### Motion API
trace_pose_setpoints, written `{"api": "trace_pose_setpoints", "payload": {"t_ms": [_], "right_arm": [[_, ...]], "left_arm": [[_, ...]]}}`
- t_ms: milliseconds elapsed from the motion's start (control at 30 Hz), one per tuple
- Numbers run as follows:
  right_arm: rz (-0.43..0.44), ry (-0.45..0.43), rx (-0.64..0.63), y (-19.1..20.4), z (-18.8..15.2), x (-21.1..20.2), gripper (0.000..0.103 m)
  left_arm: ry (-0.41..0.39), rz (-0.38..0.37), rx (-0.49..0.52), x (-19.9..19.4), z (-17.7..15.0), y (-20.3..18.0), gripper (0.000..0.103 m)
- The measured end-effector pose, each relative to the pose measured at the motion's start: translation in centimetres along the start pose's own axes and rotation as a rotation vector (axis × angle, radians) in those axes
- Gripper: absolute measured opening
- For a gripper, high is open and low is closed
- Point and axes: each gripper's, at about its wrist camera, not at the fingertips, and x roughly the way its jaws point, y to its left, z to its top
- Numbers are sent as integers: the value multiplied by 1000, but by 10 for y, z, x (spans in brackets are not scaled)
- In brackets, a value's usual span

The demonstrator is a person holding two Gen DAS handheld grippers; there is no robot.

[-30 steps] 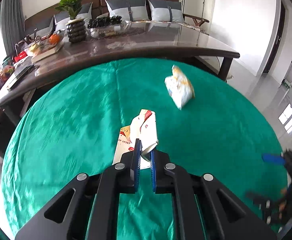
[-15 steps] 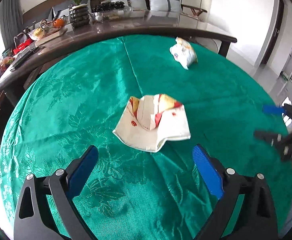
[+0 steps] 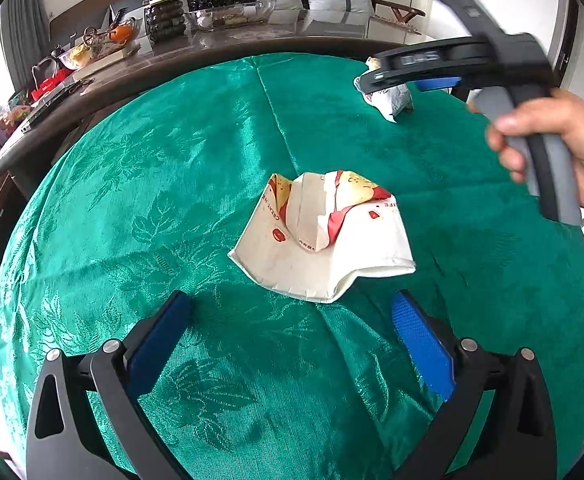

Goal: Collect trash

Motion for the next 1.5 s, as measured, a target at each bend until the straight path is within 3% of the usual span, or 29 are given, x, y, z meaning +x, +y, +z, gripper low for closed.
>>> {"api": "trace_pose_setpoints", "payload": {"t_ms": [67,100,133,200,333,433,533,667,733,933,1200,1400,1500], "right_arm": [[-27,21,1,4,4,11,85],[-39,31,3,3,5,14,51],[-45,35,14,2,5,13,47],[-12,12,59,-6,-1,0,41],[63,-18,31,-10,-26,-48,40],[106,-24,-52,1,-70,-97,40],[114,-8,-101,13,-116,-121,40],[29,18,-106,22,-172,-121,45],[-22,18,-72,23,-185,-113,74],[-51,-12,-14,27,-185,-96,93],[-61,1,10,22,-187,-94,98],[-60,0,11,22,-187,-93,99],[-61,1,11,22,-187,-93,99]], "left_arm": [[0,0,0,0,0,0,99],[0,-1,-1,0,0,0,99],[0,-1,-1,0,0,0,99],[0,-1,-1,-1,0,0,99],[0,-1,-1,0,0,0,99],[0,0,0,0,0,0,99],[0,-1,-1,0,0,0,99],[0,-1,-1,0,0,1,99],[0,-1,-1,-1,0,0,99],[0,-1,-1,-1,0,1,99],[-2,-8,-6,-1,0,1,99],[-49,-150,-98,-6,4,23,99],[-30,-135,-52,3,15,18,99]]}}
